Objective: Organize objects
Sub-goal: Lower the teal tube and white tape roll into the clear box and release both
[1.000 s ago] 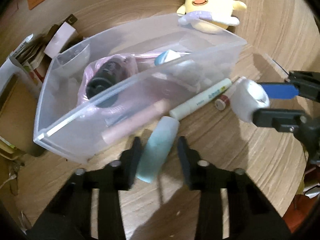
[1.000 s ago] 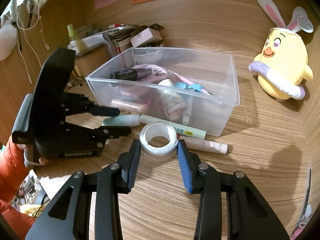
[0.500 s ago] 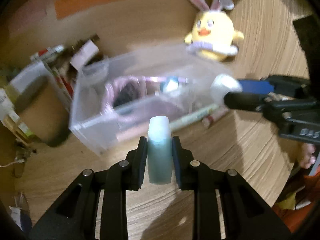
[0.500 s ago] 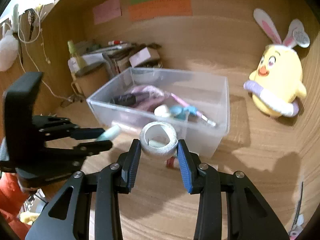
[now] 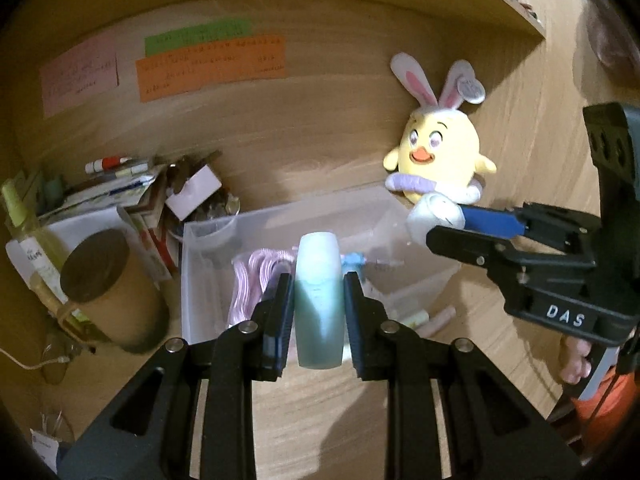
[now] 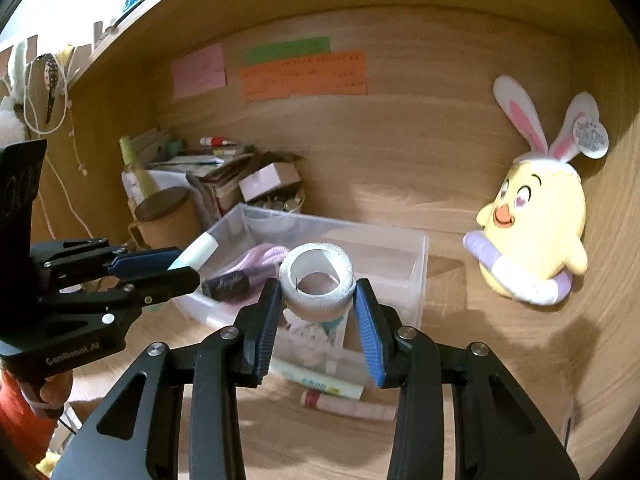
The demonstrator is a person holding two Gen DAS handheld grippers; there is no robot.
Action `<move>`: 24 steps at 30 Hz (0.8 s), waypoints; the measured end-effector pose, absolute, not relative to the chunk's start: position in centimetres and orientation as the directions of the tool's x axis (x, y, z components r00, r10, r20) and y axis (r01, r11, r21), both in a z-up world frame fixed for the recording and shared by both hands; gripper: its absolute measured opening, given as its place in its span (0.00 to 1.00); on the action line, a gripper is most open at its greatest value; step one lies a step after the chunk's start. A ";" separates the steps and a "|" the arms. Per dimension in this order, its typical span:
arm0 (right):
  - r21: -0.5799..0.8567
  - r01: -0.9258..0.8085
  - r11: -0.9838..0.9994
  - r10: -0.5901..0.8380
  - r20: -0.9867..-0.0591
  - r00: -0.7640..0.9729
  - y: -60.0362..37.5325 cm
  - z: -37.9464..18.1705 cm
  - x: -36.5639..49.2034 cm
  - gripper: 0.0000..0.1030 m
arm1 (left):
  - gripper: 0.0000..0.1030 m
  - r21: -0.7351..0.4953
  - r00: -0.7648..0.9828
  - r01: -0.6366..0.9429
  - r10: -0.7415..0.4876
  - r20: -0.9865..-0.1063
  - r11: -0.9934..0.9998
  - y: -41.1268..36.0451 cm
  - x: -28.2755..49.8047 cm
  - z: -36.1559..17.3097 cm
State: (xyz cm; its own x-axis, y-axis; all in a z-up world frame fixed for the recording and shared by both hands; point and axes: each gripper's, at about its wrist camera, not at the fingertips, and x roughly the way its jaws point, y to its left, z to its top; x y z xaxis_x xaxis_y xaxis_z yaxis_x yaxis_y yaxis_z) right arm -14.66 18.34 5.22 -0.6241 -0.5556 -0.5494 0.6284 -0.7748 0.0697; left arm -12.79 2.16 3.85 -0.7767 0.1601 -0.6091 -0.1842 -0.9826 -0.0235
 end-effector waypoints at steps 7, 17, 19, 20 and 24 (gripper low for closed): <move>0.042 0.608 -0.793 -0.524 -0.556 -0.645 18.0 5.4 -16.6 0.33 | 0.23 -0.065 -0.755 -0.171 0.173 -0.633 -0.983 2.7 -15.9 3.5; 0.018 0.575 -0.818 -0.444 -0.656 -0.611 17.0 1.5 -19.8 0.33 | 0.23 -0.078 -0.677 -0.170 0.174 -0.715 -0.982 3.6 -19.5 -0.2; 0.015 0.572 -0.820 -0.433 -0.670 -0.603 16.8 0.9 -20.2 0.33 | 0.23 -0.070 -0.677 -0.158 0.160 -0.718 -0.985 3.6 -19.8 -0.8; 0.017 0.570 -0.822 -0.430 -0.675 -0.599 16.7 0.6 -20.4 0.33 | 0.23 -0.059 -0.682 -0.152 0.148 -0.716 -0.987 3.6 -19.9 -1.1; 0.011 0.566 -0.824 -0.419 -0.685 -0.597 16.5 -0.1 -20.7 0.33 | 0.23 -0.075 -0.673 -0.139 0.150 -0.724 -0.987 3.1 -20.3 -1.8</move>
State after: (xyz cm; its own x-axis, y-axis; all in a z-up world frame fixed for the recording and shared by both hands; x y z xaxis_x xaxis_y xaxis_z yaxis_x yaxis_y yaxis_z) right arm -20.72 16.47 -0.07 -0.5966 -0.4185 -0.6848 0.5658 -0.8245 0.0110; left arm -20.33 3.09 -1.82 -0.6734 0.1500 -0.7239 -0.1395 -0.9874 -0.0749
